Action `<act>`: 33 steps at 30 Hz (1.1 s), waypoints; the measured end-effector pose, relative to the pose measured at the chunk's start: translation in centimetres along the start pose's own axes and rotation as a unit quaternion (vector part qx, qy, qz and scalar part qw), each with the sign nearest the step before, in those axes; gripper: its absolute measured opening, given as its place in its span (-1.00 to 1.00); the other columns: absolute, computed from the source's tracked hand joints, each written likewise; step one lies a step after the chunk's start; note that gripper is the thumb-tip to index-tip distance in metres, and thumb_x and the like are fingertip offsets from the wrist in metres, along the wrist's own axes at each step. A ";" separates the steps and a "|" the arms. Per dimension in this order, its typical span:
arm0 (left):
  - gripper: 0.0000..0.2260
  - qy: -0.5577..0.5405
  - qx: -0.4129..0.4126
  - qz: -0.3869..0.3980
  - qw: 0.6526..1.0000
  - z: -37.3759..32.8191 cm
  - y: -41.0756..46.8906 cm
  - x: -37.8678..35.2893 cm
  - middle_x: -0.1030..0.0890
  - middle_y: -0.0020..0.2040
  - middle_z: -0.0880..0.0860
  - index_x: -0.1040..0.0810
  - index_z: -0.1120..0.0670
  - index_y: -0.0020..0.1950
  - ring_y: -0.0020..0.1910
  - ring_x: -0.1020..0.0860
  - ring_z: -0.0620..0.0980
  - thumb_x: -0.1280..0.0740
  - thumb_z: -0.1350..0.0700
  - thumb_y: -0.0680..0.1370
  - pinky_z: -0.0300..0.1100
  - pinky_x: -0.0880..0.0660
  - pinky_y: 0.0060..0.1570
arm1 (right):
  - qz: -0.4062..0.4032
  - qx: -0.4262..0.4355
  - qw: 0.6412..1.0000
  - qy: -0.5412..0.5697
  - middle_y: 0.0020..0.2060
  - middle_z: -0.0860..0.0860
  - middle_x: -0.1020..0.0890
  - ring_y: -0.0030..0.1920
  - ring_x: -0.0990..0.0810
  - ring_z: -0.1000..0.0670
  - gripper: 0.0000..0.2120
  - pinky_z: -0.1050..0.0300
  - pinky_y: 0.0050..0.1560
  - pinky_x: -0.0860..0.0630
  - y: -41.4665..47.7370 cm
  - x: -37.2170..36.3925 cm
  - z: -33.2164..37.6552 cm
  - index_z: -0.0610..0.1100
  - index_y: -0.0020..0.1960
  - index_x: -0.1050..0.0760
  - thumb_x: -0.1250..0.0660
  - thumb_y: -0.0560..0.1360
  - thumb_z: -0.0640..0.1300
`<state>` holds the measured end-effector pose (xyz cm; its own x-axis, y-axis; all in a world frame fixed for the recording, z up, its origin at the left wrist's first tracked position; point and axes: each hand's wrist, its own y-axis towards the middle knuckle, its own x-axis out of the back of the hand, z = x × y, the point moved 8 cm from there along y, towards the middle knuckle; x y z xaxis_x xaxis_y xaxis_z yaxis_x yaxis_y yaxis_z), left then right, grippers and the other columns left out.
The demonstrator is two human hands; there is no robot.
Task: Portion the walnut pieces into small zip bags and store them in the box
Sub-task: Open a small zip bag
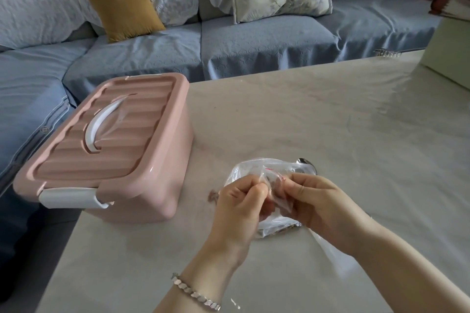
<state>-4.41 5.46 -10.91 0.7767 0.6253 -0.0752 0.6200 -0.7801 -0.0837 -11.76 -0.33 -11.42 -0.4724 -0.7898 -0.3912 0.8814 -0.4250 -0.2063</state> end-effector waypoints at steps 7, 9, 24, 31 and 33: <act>-0.70 0.492 -0.051 -0.081 0.865 -0.9 0.3 1.9 -0.44 -0.49 0.05 -0.37 0.14 -0.42 -0.44 -0.39 0.02 -0.27 -0.04 0.39 -0.15 -0.30 -0.42 | -0.260 0.134 0.830 -0.475 -0.44 0.11 -0.52 -0.47 -0.39 0.09 -0.81 0.21 -0.39 -0.38 -0.8 2.8 2.2 -0.06 -0.35 -0.39 -0.34 0.37 -0.24; -0.74 0.536 -0.083 -0.098 0.834 -1.3 0.0 1.8 -0.48 -0.45 0.01 -0.39 0.08 -0.38 -0.38 -0.44 -0.02 -0.26 -0.04 0.42 -0.27 -0.29 -0.39 | -0.243 0.154 0.813 -0.507 -0.40 0.08 -0.53 -0.41 -0.43 0.07 -0.82 0.11 -0.30 -0.43 -0.6 2.2 2.5 -0.08 -0.34 -0.39 -0.35 0.35 -0.28; -0.47 0.451 -0.335 -0.041 0.827 -1.3 -0.5 0.5 -0.61 0.05 -0.06 -0.50 0.11 0.18 0.10 -0.47 -0.17 -0.33 -0.18 0.33 -0.14 -0.24 0.29 | -0.113 0.110 0.891 -0.425 -0.38 0.14 -0.62 -0.41 -0.51 0.16 -0.62 0.33 -0.37 -0.42 -0.8 0.0 3.3 0.28 -0.37 -0.52 -0.35 0.45 -0.18; -0.58 0.460 -0.364 -0.046 0.808 -0.5 -0.8 -0.4 -0.63 0.03 -0.01 -0.41 0.06 0.18 0.07 -0.47 -0.12 -0.27 -0.03 0.35 -0.17 -0.33 0.20 | -0.080 0.034 0.900 -0.427 -0.18 -0.25 -0.61 -0.31 -0.49 -0.12 -0.81 0.10 -0.22 -0.39 -0.5 0.4 1.9 -0.05 -0.12 -0.61 -0.23 0.47 -0.23; -0.57 0.481 -0.366 -0.028 0.796 -0.4 -0.7 -0.7 -0.62 0.02 -0.01 -0.39 0.07 0.19 0.06 -0.48 -0.09 -0.26 -0.03 0.35 -0.18 -0.32 0.21 | -0.055 -0.014 0.941 -0.335 -0.10 -0.28 -0.62 -0.15 -0.60 -0.15 -0.80 0.08 -0.04 -0.51 -0.5 0.9 1.2 -0.29 -0.10 -0.59 -0.20 0.49 -0.25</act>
<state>-5.35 5.52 -10.39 0.2525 0.6308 0.7337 0.2821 -0.7733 0.5678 -12.61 -1.38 -10.59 -0.4478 -0.8476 0.2846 0.8226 -0.5153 -0.2404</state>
